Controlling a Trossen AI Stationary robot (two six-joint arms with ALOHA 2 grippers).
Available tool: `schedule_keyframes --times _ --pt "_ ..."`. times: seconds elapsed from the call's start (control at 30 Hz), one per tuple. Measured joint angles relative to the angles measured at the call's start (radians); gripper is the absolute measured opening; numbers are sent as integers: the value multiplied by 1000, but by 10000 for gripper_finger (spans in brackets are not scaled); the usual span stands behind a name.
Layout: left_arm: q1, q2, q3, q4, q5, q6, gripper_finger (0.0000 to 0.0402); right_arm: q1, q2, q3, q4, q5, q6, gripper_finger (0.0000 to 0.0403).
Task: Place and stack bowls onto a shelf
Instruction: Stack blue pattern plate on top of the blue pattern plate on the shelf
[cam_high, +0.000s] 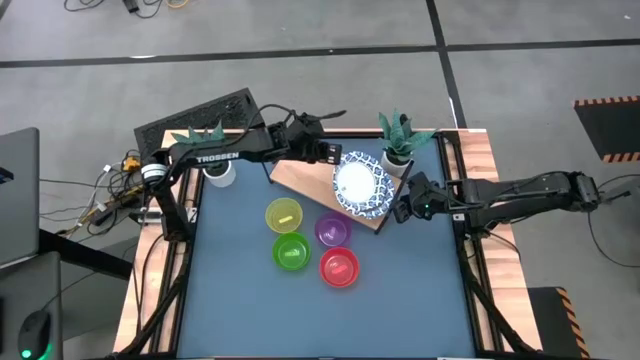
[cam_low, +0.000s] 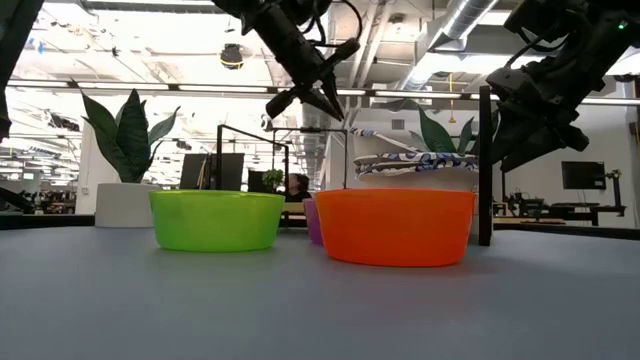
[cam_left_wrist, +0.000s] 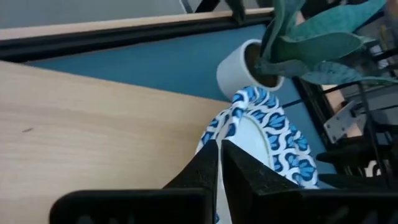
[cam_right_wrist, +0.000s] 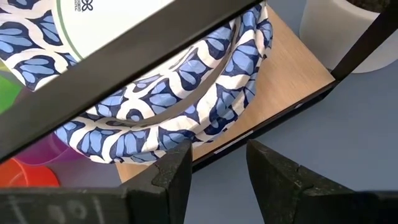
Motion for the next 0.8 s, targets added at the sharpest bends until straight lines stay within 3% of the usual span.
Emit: schedule_keyframes --times 0.33,0.8 --pt "-41 6 -2 59 8 53 0 0 0 0 0 3 0 178" --pt "-45 8 -126 120 17 18 0 0 0 0 0 4 0 178"
